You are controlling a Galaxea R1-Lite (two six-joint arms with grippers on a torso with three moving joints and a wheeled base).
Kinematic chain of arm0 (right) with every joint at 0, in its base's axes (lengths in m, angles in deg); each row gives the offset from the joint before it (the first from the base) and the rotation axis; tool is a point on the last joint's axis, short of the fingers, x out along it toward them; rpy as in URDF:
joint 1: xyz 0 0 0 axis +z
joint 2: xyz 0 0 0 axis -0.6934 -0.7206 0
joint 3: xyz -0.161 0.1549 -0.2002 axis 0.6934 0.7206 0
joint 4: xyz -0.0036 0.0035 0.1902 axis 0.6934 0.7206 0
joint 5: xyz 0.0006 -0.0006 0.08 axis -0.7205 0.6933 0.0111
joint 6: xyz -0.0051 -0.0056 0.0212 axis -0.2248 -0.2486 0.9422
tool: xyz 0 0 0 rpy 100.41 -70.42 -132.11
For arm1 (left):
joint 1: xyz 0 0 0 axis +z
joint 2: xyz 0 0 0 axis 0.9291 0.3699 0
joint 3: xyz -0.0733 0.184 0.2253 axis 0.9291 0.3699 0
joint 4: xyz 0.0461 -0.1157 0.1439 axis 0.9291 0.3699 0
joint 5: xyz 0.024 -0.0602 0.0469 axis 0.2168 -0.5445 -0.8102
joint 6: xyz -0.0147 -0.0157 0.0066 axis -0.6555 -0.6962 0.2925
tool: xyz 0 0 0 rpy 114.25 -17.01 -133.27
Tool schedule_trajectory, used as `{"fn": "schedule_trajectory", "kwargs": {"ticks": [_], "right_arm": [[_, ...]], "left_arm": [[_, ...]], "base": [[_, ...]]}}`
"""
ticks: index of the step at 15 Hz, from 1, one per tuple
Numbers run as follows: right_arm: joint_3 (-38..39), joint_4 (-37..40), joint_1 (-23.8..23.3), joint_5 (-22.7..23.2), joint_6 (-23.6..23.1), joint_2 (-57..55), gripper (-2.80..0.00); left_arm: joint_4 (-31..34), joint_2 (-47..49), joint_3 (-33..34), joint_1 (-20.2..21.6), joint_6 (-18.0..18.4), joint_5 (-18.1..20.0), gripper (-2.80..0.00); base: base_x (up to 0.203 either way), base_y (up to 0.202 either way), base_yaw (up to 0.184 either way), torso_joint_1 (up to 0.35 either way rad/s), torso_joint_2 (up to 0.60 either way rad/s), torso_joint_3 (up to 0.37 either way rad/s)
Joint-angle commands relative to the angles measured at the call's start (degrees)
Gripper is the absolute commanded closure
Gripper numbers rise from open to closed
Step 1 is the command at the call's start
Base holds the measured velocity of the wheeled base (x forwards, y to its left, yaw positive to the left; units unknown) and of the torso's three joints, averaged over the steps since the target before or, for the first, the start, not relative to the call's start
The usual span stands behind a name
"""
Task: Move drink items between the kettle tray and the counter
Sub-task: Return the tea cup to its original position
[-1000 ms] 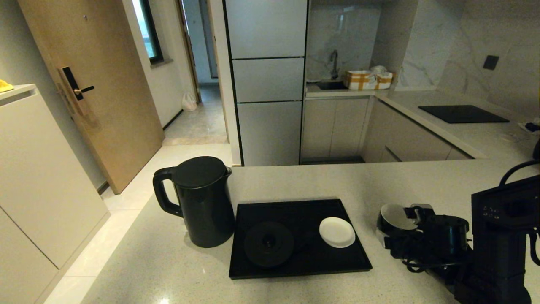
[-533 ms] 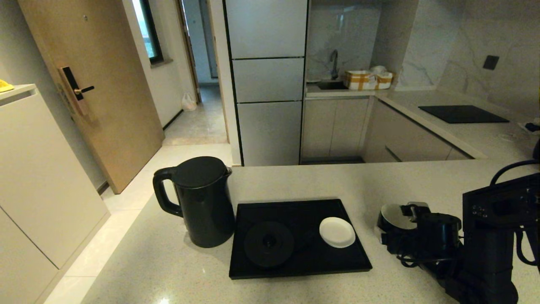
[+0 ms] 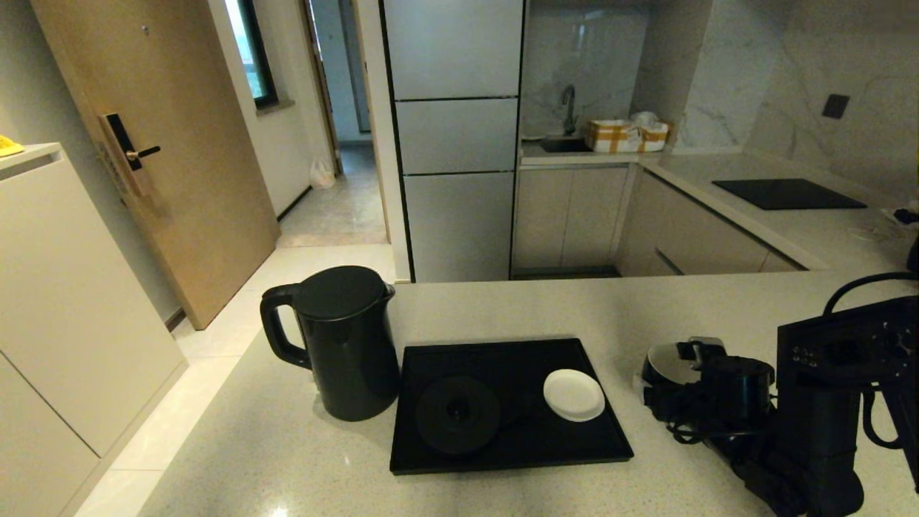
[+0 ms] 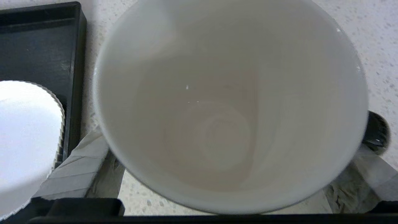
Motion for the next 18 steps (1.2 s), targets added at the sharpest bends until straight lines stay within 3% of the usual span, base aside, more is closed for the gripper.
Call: {"fn": "schedule_trajectory", "kwargs": {"ticks": [1,6,7,18], "right_arm": [[-0.43,-0.48,0.07,-0.05,0.03,-0.36,-2.80],[-2.01,-0.48,0.02,-0.14,-0.06,-1.95,-2.80],[-2.15,-0.48,0.07,-0.14,-0.06,-2.03,0.00],[-0.33,-0.48,2.17,-0.41,0.01,1.46,0.00]], "left_arm": [[-0.02,0.07,0.01,0.01,-0.04,0.00,0.00],[-0.02,0.05,0.01,-0.01,-0.04,0.00,0.00],[-0.02,0.07,0.01,0.02,-0.04,0.00,0.00],[-0.02,0.07,0.01,-0.01,-0.04,0.00,0.00]], "base": [[0.000,0.000,0.000,0.000,0.00,0.000],[0.000,0.000,0.000,0.000,0.00,0.000],[0.000,0.000,0.000,0.000,0.00,0.000],[0.000,0.000,0.000,0.000,0.00,0.000]]}}
